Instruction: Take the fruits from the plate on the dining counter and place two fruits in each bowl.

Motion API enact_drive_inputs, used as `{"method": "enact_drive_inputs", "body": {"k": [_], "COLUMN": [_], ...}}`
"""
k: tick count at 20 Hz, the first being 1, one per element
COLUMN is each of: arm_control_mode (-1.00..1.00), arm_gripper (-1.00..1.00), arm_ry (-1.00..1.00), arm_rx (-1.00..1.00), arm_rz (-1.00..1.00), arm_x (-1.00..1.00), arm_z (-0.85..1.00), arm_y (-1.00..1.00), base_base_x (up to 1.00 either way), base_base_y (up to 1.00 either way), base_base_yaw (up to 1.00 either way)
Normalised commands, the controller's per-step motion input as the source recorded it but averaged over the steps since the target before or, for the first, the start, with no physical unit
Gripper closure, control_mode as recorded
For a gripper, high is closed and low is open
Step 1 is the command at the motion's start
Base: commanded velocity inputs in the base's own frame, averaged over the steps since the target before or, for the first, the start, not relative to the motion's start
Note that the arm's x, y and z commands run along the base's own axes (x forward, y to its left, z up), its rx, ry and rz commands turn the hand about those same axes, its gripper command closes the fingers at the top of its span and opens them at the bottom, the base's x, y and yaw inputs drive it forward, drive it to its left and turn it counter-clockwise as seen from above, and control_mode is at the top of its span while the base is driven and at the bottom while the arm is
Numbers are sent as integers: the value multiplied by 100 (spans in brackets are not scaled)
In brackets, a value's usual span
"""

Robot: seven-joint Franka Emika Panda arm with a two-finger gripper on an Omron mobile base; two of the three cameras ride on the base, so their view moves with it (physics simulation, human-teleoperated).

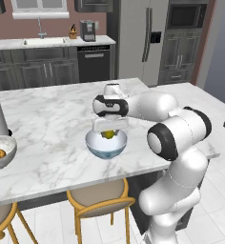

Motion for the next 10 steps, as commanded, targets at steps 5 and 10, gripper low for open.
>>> {"method": "enact_drive_inputs", "body": {"k": [5,10], "arm_control_mode": [-100,-100], "arm_gripper": [100,100], "arm_ry": [0,1], "arm_rx": [-1,0], "arm_rz": [0,0], "arm_x": [-4,0], "arm_z": [-27,0], "arm_y": [0,0], "base_base_x": [0,0], "base_base_y": [0,0], "base_base_yaw": [0,0]}}
